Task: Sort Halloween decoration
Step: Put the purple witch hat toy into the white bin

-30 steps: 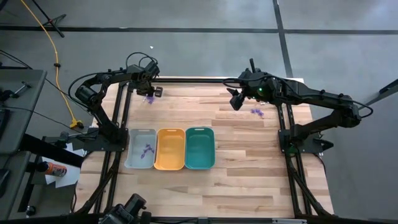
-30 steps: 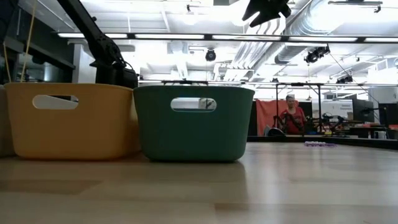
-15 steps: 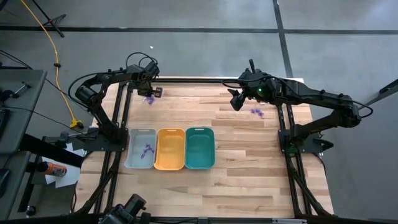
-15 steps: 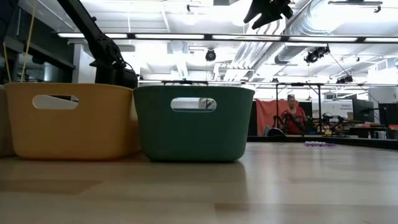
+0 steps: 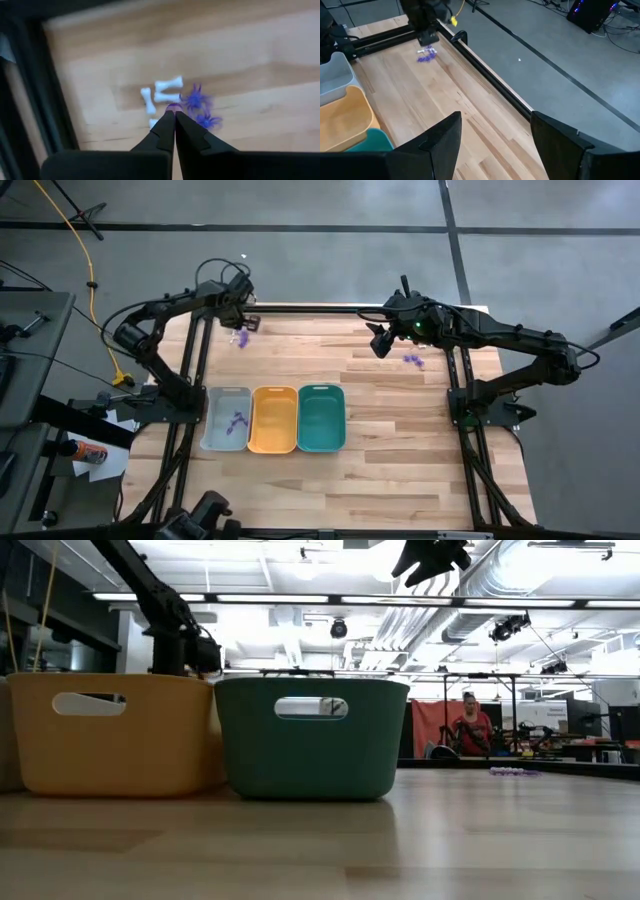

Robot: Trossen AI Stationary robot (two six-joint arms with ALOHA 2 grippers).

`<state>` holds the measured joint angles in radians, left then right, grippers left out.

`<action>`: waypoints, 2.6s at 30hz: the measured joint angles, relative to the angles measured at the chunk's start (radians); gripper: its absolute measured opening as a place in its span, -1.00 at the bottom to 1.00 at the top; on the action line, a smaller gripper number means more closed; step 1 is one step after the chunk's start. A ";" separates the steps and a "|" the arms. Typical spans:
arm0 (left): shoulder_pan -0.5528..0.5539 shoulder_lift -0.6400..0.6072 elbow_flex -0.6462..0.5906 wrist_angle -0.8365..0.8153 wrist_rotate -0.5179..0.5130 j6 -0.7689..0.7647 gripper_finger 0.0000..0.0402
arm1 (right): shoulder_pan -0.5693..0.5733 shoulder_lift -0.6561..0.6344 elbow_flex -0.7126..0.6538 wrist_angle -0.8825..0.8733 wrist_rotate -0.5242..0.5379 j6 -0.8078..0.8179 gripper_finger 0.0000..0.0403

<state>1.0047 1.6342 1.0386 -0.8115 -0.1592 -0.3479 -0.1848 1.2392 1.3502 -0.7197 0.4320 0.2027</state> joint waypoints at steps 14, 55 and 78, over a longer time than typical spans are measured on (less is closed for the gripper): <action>-0.063 -0.371 0.125 0.047 0.198 0.061 -1.00 | 0.000 0.000 0.000 0.041 -0.001 -0.021 0.16; -0.794 -0.679 0.126 0.582 0.355 0.035 -1.00 | 0.003 0.000 0.000 0.461 -0.533 -0.139 0.16; -1.177 -0.877 -0.322 -0.197 0.125 -0.650 -1.00 | -0.090 0.022 0.000 0.400 -0.492 -0.154 0.16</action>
<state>-0.1722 0.7575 0.7165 -1.0082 -0.0340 -0.9984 -0.2746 1.2614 1.3502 -0.3193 -0.0597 0.0483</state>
